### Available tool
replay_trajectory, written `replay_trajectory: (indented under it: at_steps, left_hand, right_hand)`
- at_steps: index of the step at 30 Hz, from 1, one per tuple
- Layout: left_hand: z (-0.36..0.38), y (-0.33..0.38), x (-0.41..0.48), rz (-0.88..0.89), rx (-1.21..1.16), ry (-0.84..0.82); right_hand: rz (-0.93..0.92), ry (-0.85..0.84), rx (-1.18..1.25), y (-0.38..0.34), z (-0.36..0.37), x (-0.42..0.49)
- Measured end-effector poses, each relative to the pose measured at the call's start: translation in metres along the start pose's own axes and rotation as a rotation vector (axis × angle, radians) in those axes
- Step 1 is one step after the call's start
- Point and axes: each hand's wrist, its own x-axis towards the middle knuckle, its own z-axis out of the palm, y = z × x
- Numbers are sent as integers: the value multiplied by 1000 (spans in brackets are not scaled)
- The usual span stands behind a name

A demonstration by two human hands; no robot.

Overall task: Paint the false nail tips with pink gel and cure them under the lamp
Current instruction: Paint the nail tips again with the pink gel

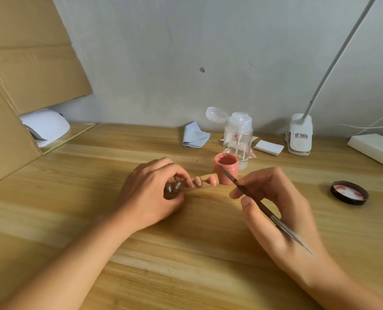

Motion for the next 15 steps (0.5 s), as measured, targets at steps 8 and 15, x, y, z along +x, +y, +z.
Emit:
replay_trajectory:
  at_steps: [8, 15]
  left_hand:
    - [16, 15, 0, 111, -59, 56]
    - [20, 16, 0, 88, -87, -9]
  right_hand:
    - [-37, -24, -164, -4, 5, -1]
    - [40, 27, -160, -2, 5, 0]
